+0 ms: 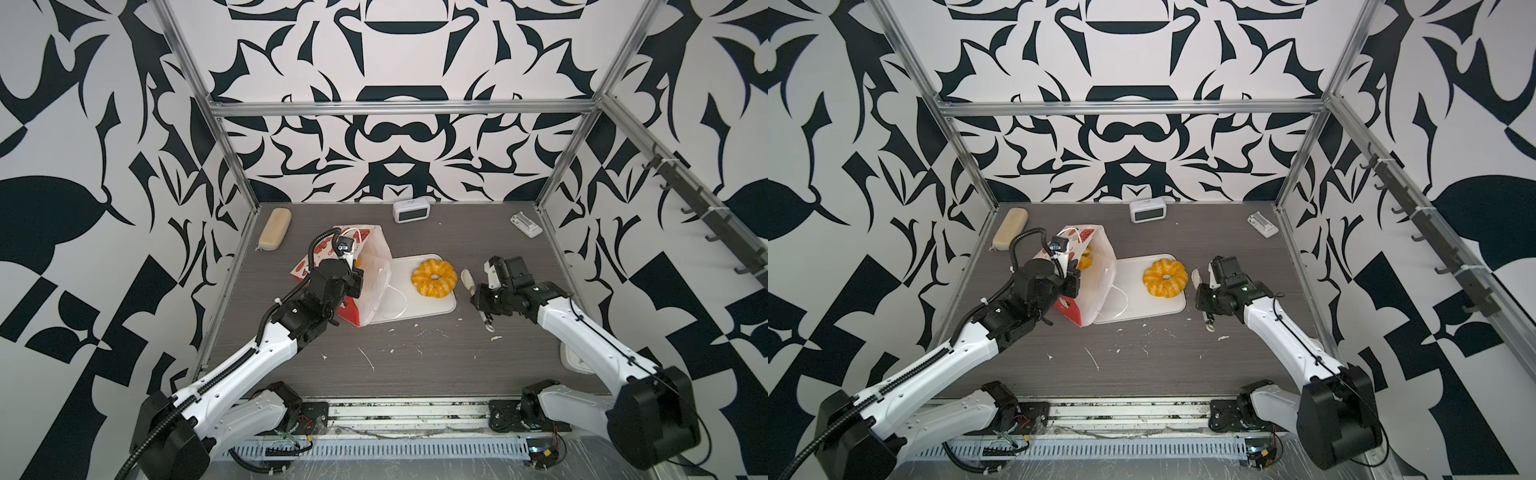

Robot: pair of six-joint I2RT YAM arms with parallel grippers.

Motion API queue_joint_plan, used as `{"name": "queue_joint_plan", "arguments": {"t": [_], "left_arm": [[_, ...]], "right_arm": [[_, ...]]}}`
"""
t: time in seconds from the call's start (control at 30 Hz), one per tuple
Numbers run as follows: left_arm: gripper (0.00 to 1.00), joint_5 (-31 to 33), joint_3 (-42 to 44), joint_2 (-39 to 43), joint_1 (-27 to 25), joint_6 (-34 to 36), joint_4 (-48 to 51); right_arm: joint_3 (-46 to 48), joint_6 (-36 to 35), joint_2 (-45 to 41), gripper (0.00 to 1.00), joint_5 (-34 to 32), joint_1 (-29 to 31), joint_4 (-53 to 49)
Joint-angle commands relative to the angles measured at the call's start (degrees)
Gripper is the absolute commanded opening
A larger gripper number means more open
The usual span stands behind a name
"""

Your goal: Take the fake bread out of the paper bag

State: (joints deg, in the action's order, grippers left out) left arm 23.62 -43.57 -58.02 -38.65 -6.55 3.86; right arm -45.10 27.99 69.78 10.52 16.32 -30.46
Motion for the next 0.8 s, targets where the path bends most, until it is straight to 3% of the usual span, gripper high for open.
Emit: {"name": "queue_joint_plan", "arguments": {"t": [0.0, 0.37, 0.77], "left_arm": [[0.0, 2.1, -0.04, 1.97, 0.07, -0.13, -0.28], [0.0, 3.01, 1.11, 2.92, 0.1, -0.13, -0.21], [0.0, 2.62, 1.36, 2.83, 0.09, -0.22, -0.17]], "right_arm": [[-2.48, -1.54, 2.2, 0.18, 2.53, 0.11, 4.58], [-5.71, -1.88, 2.87, 0.19, 8.49, 0.97, 6.85], [-4.74, -2.11, 7.34, 0.19, 9.03, 3.46, 7.45]]}}
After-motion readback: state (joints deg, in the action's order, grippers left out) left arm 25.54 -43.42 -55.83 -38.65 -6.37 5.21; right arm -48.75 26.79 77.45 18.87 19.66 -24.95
